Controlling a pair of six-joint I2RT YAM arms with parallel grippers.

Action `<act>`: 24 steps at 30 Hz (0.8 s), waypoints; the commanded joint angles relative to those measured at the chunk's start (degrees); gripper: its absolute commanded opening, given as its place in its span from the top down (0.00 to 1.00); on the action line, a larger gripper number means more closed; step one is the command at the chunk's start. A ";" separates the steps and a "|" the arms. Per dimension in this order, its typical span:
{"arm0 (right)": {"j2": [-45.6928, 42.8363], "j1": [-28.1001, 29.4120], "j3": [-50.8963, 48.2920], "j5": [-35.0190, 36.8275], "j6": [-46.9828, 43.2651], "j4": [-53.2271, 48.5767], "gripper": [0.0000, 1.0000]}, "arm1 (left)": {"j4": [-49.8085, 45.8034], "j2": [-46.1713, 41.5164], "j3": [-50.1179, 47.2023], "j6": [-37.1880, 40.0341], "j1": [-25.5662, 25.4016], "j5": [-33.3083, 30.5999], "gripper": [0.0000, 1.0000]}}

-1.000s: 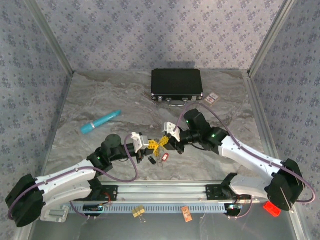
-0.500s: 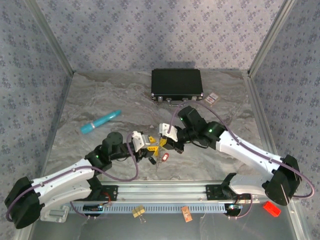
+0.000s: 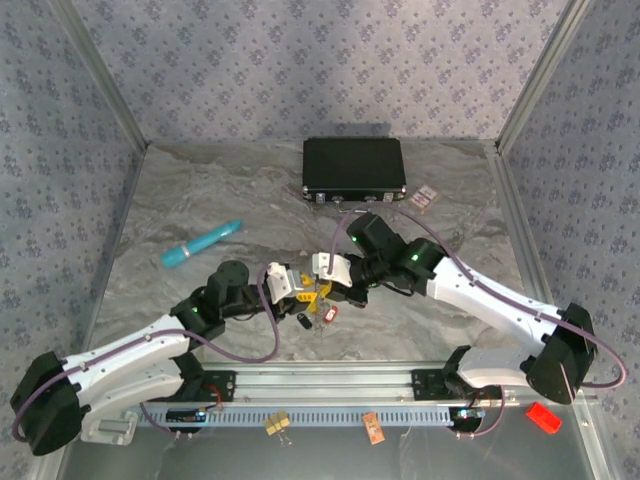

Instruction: Put the keys on the keyring

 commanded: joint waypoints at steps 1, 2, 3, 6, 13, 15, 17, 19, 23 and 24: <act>0.45 0.92 2.22 0.15 -1.12 -0.26 1.00 | 0.33 0.38 2.05 1.13 -0.28 1.86 0.73; 0.57 1.11 2.29 0.17 -1.13 -0.16 1.00 | 0.35 0.49 2.03 1.16 -0.29 1.95 0.74; 0.70 1.37 2.33 0.16 -1.12 0.13 1.00 | 0.50 0.56 2.07 1.02 -0.30 2.02 0.74; 1.07 1.91 2.47 -0.17 -0.87 0.37 1.00 | 0.80 0.75 2.07 1.01 -0.26 2.30 0.76; -0.28 1.81 0.48 0.20 1.79 3.98 0.85 | 1.75 -0.09 1.39 0.74 -0.23 3.27 1.00; -2.64 0.59 -1.64 0.07 3.71 6.11 0.72 | 3.39 -0.45 0.45 -0.23 -0.29 3.32 1.00; -5.28 -0.76 -4.06 0.34 6.15 8.40 0.64 | 5.54 -0.58 -0.58 -1.19 -0.31 3.19 1.00; -8.45 -1.46 -6.88 2.64 8.60 10.62 0.59 | 7.50 -0.58 -1.71 -1.91 -0.33 2.80 1.00; -13.44 -1.28 -13.10 9.19 13.07 14.62 0.57 | 10.64 -0.58 -3.30 -3.08 -0.31 2.14 1.00; -14.62 -1.02 -14.85 11.07 14.12 15.81 0.57 | 11.14 -0.55 -3.60 -3.28 -0.23 2.04 1.00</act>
